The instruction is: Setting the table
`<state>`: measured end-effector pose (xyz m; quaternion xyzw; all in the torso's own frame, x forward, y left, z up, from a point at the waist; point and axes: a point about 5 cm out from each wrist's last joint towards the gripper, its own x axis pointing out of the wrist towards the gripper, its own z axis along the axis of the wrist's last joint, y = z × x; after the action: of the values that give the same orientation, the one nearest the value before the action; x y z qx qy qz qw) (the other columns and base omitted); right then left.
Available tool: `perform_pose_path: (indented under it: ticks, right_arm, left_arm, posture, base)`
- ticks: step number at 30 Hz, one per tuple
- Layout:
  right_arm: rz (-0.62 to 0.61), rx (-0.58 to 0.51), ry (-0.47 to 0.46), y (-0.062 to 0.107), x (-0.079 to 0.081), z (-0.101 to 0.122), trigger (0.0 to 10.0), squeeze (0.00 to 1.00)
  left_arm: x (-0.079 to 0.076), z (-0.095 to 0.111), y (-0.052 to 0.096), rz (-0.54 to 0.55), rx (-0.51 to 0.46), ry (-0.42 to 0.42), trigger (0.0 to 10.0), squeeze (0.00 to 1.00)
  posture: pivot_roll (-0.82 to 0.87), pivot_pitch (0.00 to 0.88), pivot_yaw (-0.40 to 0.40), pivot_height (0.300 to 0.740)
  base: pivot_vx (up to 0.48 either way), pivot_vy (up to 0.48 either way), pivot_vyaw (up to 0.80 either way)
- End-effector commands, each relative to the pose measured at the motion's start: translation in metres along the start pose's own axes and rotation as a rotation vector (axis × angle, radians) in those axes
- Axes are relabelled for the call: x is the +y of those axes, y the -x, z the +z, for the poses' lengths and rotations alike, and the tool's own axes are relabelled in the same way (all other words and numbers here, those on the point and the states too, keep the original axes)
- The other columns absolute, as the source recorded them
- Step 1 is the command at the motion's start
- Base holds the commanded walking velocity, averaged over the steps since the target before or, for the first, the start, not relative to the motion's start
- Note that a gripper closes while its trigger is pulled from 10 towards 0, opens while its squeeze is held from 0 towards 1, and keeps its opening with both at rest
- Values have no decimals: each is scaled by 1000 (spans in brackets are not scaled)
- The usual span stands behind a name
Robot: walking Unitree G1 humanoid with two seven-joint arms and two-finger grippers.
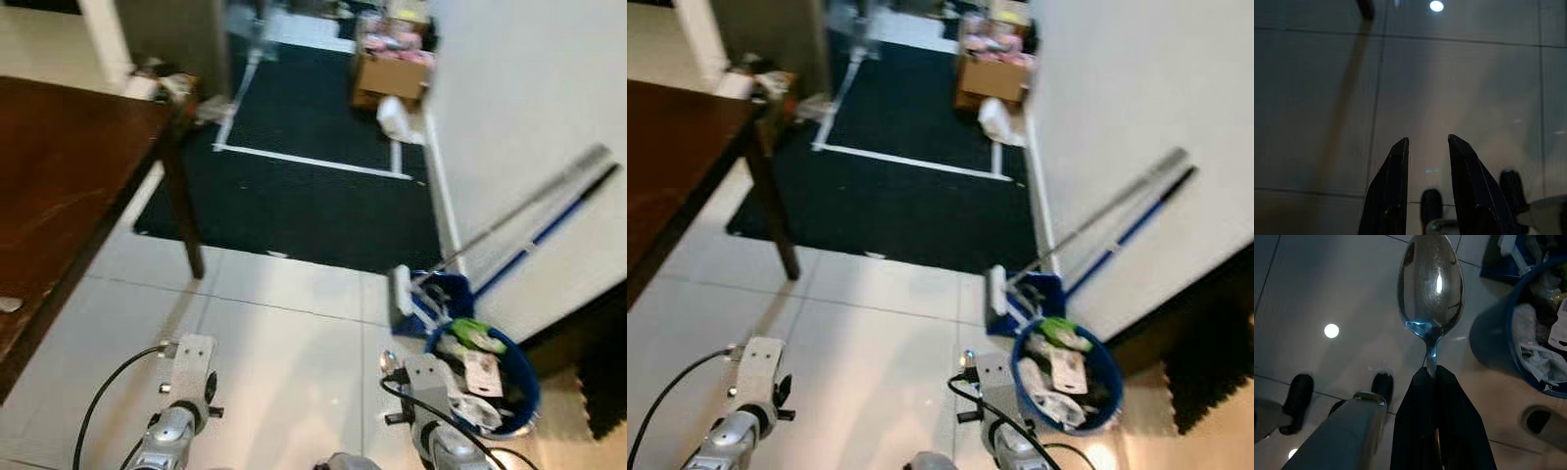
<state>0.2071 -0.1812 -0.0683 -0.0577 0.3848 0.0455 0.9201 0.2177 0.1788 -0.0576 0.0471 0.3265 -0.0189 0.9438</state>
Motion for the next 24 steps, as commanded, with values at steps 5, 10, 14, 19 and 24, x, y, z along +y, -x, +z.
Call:
perform_pose_path:
  ticks: [5,10,14,19,24]
  right_arm:
    - [-26,27,-1,3,-6,-8,10000,0]
    - [-32,25,-66,3,-6,-9,10000,0]
    - [-29,25,-16,3,-5,-9,10000,0]
    - [-31,26,-18,3,-6,-9,10000,0]
    - [-30,25,-19,3,-6,-9,10000,0]
  left_arm:
    - [-4,-4,1,-10,14,-6,10000,0]
    - [-4,-4,1,-10,16,-6,10000,0]
    - [-4,-5,1,-11,19,-9,10000,0]
    - [-4,-5,1,-13,21,-10,10000,0]
    - [-5,-5,1,-14,21,-11,10000,0]
  posture:
    - [58,38,-50,740]
    - [59,39,-50,740]
    - [56,39,-48,740]
    - [56,39,-48,740]
    - [52,40,-48,740]
  base:
    - [0,0,0]
    - [0,0,-248]
    - [0,0,0]
    - [0,0,0]
    - [0,0,0]
